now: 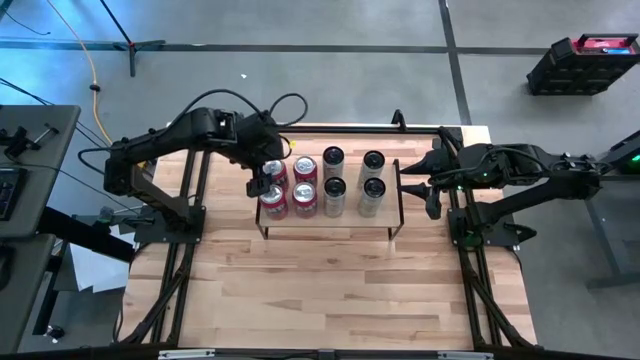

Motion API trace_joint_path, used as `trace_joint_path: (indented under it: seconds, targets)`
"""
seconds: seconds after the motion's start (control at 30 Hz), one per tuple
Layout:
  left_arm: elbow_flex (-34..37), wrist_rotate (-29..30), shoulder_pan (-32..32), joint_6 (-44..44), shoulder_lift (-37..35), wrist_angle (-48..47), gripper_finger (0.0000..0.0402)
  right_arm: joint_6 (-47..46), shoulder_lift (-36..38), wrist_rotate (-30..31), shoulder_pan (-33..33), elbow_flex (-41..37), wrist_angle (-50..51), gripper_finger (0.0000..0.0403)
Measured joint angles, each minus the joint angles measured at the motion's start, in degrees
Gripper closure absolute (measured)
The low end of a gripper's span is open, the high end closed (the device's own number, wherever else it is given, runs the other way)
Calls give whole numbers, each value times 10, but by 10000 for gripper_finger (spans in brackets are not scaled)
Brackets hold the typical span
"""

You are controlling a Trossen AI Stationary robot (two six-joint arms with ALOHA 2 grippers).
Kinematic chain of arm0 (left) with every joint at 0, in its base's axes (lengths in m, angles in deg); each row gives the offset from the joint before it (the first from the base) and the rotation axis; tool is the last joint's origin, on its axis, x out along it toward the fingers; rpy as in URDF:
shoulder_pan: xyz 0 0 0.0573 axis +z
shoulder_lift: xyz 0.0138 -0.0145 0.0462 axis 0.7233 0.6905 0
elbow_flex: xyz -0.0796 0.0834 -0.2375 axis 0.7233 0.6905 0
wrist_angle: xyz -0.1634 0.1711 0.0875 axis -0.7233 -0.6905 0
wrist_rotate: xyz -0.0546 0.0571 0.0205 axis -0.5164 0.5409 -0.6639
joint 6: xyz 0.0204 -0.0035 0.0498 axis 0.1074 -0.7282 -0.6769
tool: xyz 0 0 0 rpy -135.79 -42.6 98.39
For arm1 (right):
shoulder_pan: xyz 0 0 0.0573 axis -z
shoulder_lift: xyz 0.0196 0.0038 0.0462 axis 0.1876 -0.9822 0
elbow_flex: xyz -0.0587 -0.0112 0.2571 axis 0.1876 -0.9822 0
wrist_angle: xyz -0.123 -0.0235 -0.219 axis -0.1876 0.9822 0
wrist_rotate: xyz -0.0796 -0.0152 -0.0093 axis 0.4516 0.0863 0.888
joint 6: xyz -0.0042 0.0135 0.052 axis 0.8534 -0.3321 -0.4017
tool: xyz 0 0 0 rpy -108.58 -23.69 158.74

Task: Place canned beverage on shelf
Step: Adjust the soda cans on the shelf

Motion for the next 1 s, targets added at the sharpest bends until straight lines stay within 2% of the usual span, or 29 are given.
trace_joint_path:
  seconds: [0.43, 1.0]
  targets:
    - [0, 48, -17, 23, 0, -14, 86, -22, 0, 0, 0, 0, 0, 219]
    - [0, 48, -36, 30, 1, -27, 86, -37, 0, 0, 0, 0, 0, 219]
